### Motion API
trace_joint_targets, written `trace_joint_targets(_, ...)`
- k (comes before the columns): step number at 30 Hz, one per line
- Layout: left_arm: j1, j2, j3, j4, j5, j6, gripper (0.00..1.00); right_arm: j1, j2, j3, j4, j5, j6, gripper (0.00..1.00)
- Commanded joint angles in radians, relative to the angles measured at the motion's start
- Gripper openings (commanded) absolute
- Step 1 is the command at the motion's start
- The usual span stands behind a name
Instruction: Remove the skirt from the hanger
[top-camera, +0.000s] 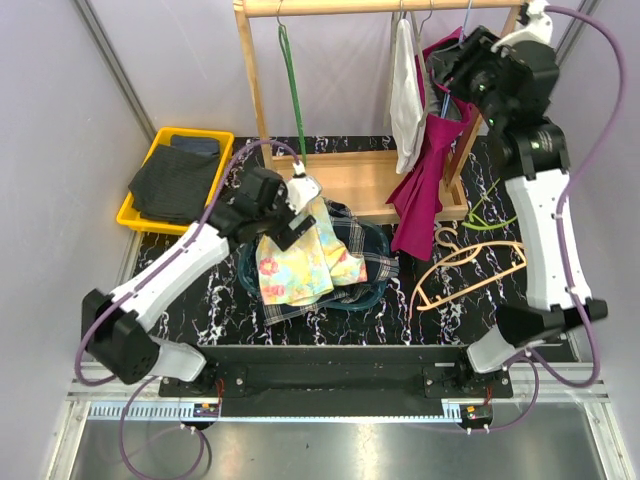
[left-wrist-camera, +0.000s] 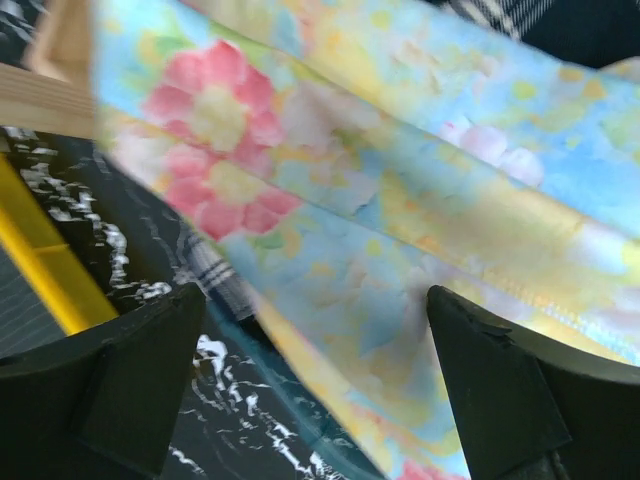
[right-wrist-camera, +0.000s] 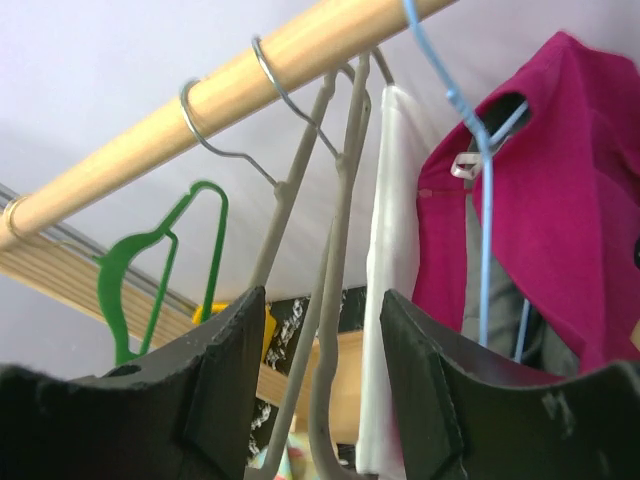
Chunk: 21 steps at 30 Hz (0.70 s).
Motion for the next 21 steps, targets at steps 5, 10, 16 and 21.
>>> trace_joint_targets(5,0.006,-0.299,0.298,-0.029,0.066,-0.037,0.99,0.042,0.153,0.251,-0.083,0.02,-0.067,0.57)
trace_joint_targets(10,0.006,-0.42,0.301,-0.033,0.064,-0.052,0.99,0.057,0.241,0.347,-0.14,0.021,-0.071,0.54)
trace_joint_targets(16,0.006,-0.468,0.319,-0.058,0.06,-0.083,0.99,0.07,0.313,0.422,-0.229,0.03,-0.093,0.54)
trace_joint_targets(21,0.006,-0.474,0.353,-0.061,0.07,-0.106,0.99,0.091,0.376,0.496,-0.318,0.085,-0.142,0.52)
